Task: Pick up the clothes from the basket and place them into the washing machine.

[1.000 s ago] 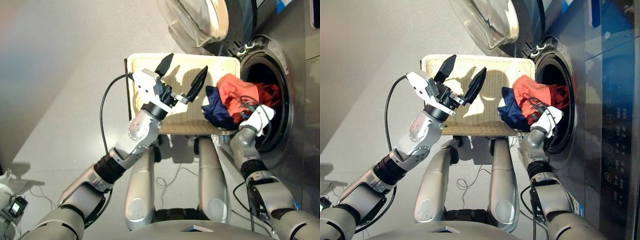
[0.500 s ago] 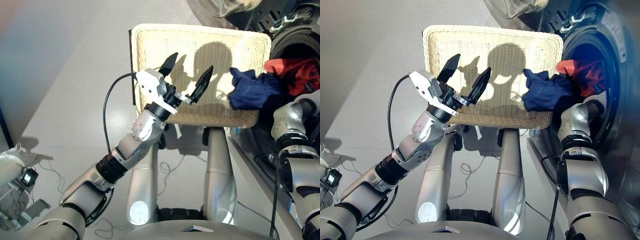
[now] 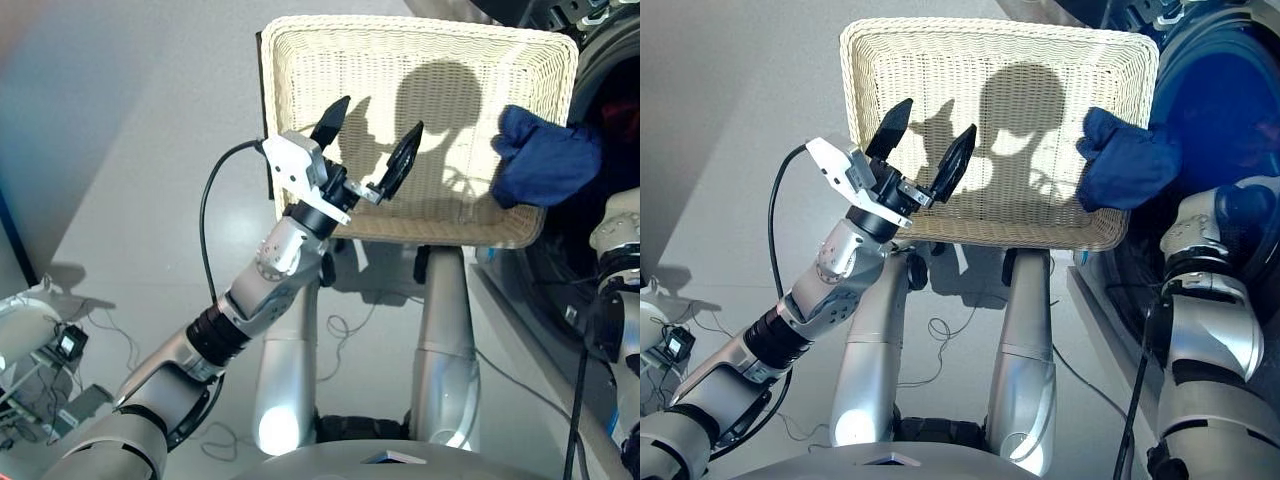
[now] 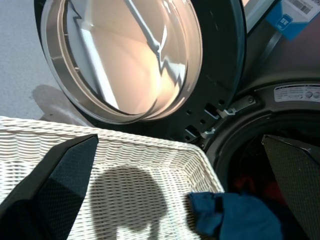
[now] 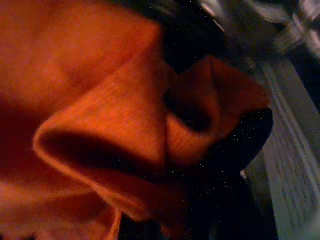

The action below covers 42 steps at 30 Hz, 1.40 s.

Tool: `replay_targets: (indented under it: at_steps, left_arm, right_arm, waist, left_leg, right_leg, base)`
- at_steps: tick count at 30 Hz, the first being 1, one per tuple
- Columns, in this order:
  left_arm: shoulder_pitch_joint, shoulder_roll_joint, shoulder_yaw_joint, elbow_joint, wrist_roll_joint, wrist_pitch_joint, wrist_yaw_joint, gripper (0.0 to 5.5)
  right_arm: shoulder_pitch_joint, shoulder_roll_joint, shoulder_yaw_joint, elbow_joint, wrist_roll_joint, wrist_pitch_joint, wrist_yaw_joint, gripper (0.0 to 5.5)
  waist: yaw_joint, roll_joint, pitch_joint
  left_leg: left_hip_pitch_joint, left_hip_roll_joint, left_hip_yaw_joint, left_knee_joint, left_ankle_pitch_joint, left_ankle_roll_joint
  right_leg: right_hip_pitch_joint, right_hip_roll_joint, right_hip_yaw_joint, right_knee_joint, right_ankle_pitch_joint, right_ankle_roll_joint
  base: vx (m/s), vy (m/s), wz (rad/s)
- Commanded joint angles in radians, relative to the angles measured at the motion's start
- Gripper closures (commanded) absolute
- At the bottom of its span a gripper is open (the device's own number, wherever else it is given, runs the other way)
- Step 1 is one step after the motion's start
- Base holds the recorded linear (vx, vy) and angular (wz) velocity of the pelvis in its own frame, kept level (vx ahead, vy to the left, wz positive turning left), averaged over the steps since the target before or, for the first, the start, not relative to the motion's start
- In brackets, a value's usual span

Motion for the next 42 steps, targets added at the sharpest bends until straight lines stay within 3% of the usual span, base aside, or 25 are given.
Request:
replay_targets:
  at_steps: [1, 10, 11, 15, 18, 20, 22, 27, 34, 42]
  left_arm:
    - [0.019, -0.005, 0.061, -0.136, -0.013, -0.049, 0.013, 0.0]
    - [0.007, -0.018, 0.067, -0.141, -0.017, -0.047, 0.027, 0.0]
    - [0.007, -0.018, 0.065, -0.14, -0.016, -0.045, 0.028, 0.0]
    - [0.005, -0.029, 0.059, -0.133, 0.0, -0.042, 0.028, 0.0]
    - [0.004, -0.046, 0.068, -0.123, 0.003, -0.042, 0.028, 0.0]
    - [0.013, -0.071, 0.081, -0.12, 0.017, -0.046, 0.03, 0.0]
    - [0.027, -0.07, 0.098, -0.118, 0.026, -0.049, 0.031, 0.0]
    - [0.06, -0.076, 0.121, -0.127, 0.039, -0.045, 0.029, 0.0]
    - [0.095, -0.091, 0.141, -0.14, 0.032, -0.025, 0.049, 0.0]
    - [0.107, -0.108, 0.133, -0.152, 0.0, -0.029, 0.049, 0.0]
  right_arm:
    - [-0.005, -0.236, 0.023, -0.034, 0.105, -0.132, -0.005, 5.5]
    - [-0.01, -0.118, 0.009, -0.118, 0.205, -0.207, 0.06, 5.5]
    - [-0.006, -0.106, 0.013, -0.115, 0.21, -0.2, 0.069, 0.0]
    - [0.043, -0.019, 0.082, -0.111, 0.149, -0.107, 0.14, 0.0]
    - [0.081, 0.049, 0.115, -0.188, 0.098, -0.117, 0.169, 0.0]
    - [0.176, 0.159, 0.219, -0.329, -0.097, -0.097, 0.172, 0.0]
    - [0.257, 0.19, 0.316, -0.396, -0.292, -0.022, 0.176, 0.0]
    - [0.384, 0.269, 0.428, -0.557, -0.523, 0.052, 0.181, 0.0]
    - [0.478, 0.392, 0.498, -0.684, -0.527, 0.084, 0.242, 0.0]
    - [0.324, 0.382, 0.432, -0.487, -0.499, 0.079, 0.165, 0.0]
  waist:
    - [-0.047, 0.037, -0.015]
    - [-0.047, 0.035, -0.015]
    - [-0.047, 0.035, -0.015]
    - [-0.044, 0.03, -0.015]
    - [-0.05, 0.022, -0.015]
    - [-0.054, 0.01, -0.015]
    - [-0.06, -0.002, -0.015]
    - [-0.072, -0.025, -0.015]
    - [-0.084, -0.048, -0.015]
    - [-0.065, -0.036, -0.015]
  left_leg:
    - [0.044, 0.068, -0.059, 0.054, -0.062, -0.103]
    - [0.056, 0.066, -0.05, 0.036, -0.059, -0.096]
    - [0.057, 0.065, -0.051, 0.035, -0.059, -0.096]
    - [0.061, 0.065, -0.049, 0.031, -0.064, -0.094]
    - [0.06, 0.067, -0.045, 0.021, -0.058, -0.093]
    - [0.06, 0.068, -0.044, 0.009, -0.05, -0.09]
    - [0.059, 0.068, -0.041, 0.005, -0.044, -0.088]
    - [0.053, 0.068, -0.042, 0.002, -0.036, -0.086]
    - [0.044, 0.07, -0.044, -0.004, -0.032, -0.085]
    - [0.047, 0.066, -0.048, -0.008, -0.039, -0.084]
  right_leg:
    - [0.059, 0.015, 0.019, -0.012, -0.043, 0.031]
    - [0.067, 0.018, 0.023, -0.019, -0.043, 0.027]
    - [0.069, 0.018, 0.023, -0.019, -0.043, 0.026]
    - [0.074, 0.017, 0.019, -0.022, -0.047, 0.022]
    - [0.077, 0.018, 0.017, -0.033, -0.039, 0.021]
    - [0.08, 0.02, 0.016, -0.046, -0.031, 0.019]
    - [0.078, 0.023, 0.014, -0.051, -0.024, 0.017]
    - [0.076, 0.027, 0.013, -0.056, -0.019, 0.014]
    - [0.073, 0.027, 0.007, -0.07, -0.01, 0.013]
    - [0.073, 0.025, 0.002, -0.074, -0.012, 0.012]
  base:
    - [0.0, 0.0, 0.0]
    - [0.0, 0.0, 0.0]
    - [0.0, 0.0, 0.0]
    - [0.0, 0.0, 0.0]
    - [0.0, 0.0, 0.0]
    - [0.0, 0.0, 0.0]
    - [0.0, 0.0, 0.0]
    - [0.0, 0.0, 0.0]
    - [0.0, 0.0, 0.0]
    - [0.0, 0.0, 0.0]
